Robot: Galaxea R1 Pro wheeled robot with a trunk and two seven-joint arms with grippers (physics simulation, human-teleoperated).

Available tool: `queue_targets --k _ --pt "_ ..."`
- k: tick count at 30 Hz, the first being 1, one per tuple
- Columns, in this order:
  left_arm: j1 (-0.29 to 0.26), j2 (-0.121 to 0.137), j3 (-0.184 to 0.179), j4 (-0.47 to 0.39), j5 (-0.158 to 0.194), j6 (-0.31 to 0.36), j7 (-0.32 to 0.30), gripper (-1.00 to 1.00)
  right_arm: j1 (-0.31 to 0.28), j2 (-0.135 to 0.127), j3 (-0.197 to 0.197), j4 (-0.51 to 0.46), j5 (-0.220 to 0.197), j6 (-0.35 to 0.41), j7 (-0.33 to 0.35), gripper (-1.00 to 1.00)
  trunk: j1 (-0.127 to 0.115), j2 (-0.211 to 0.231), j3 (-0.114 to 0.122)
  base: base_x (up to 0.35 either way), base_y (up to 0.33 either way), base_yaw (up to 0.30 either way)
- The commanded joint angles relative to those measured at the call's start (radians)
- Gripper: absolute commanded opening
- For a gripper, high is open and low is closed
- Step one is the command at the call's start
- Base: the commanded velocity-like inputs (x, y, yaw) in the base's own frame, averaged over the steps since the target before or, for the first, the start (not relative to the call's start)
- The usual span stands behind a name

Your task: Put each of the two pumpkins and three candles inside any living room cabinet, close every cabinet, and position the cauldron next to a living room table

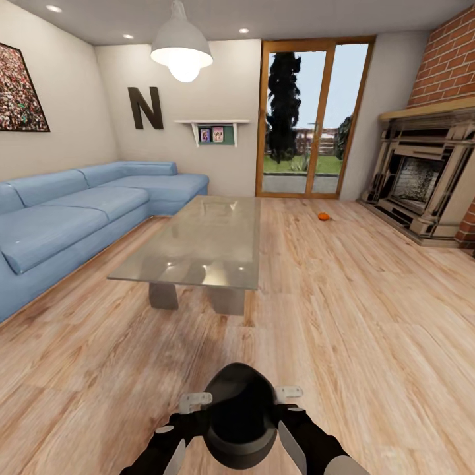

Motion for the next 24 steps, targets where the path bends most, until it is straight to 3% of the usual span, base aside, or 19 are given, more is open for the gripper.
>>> queue_targets --k 1,24 --pt "0.000 0.001 -0.004 -0.002 0.010 0.005 0.007 1.00 0.000 -0.001 0.008 -0.002 -0.010 0.005 -0.008 1.00 0.000 0.000 -0.001 0.090 0.001 0.000" --pt "0.000 0.001 -0.004 -0.002 0.009 0.005 0.007 1.00 0.000 -0.001 0.008 -0.001 -0.010 0.005 -0.010 1.00 0.000 0.000 -0.001 0.044 -0.006 0.000"
